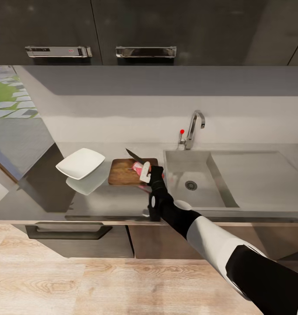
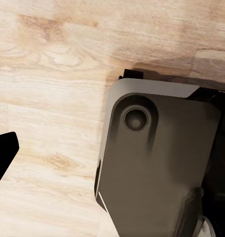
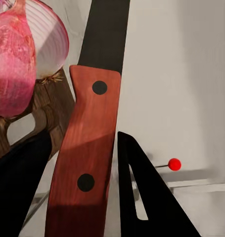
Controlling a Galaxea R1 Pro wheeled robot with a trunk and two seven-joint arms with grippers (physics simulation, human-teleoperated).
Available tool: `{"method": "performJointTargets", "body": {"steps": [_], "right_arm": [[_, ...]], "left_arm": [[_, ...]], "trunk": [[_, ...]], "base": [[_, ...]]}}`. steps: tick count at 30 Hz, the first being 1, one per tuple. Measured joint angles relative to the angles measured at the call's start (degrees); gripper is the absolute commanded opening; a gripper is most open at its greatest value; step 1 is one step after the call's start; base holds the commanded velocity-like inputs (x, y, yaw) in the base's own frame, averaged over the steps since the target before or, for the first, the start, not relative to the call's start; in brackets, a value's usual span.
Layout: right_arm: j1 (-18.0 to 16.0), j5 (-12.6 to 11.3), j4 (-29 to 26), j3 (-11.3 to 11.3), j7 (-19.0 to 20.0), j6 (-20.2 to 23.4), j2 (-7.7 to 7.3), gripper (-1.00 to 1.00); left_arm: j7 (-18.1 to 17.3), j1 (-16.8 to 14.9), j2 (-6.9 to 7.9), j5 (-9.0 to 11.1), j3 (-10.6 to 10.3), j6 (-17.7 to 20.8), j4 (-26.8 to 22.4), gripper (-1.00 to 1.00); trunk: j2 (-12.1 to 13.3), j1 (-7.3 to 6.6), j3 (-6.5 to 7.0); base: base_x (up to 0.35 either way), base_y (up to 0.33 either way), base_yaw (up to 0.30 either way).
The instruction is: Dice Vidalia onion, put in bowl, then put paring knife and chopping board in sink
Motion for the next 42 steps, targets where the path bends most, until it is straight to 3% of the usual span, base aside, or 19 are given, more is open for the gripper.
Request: {"method": "performJointTargets", "body": {"steps": [13,23,26,27,42], "right_arm": [[0.00,-0.25,1.11,0.02,0.46,-0.03,0.00,-1.00],[0.00,-0.29,6.48,-0.03,0.50,-2.33,0.00,-1.00],[-0.02,0.89,7.70,0.09,0.38,-3.13,0.00,-1.00],[0.01,-0.38,9.40,-0.06,0.53,-3.58,0.00,-1.00],[0.00,-0.42,9.49,-0.01,0.54,-3.64,0.00,-1.00]], "left_arm": [[0.00,0.00,0.04,0.00,0.01,0.06,0.00,1.00],[0.00,0.00,0.04,0.01,0.00,0.05,0.00,1.00],[0.00,0.00,0.04,-0.01,-0.01,0.06,0.01,1.00],[0.00,0.00,0.04,0.00,0.00,0.03,0.00,1.00],[0.00,0.00,0.04,0.00,0.00,0.06,0.00,1.00]], "trunk": [[0.00,0.00,0.00],[0.00,0.00,0.00],[-0.02,-0.01,0.01],[0.01,0.01,0.00],[0.00,0.00,0.00]], "base": [[0.000,0.000,0.000],[0.000,0.000,0.000],[0.000,0.000,0.000],[0.000,0.000,0.000],[0.000,0.000,0.000]]}}
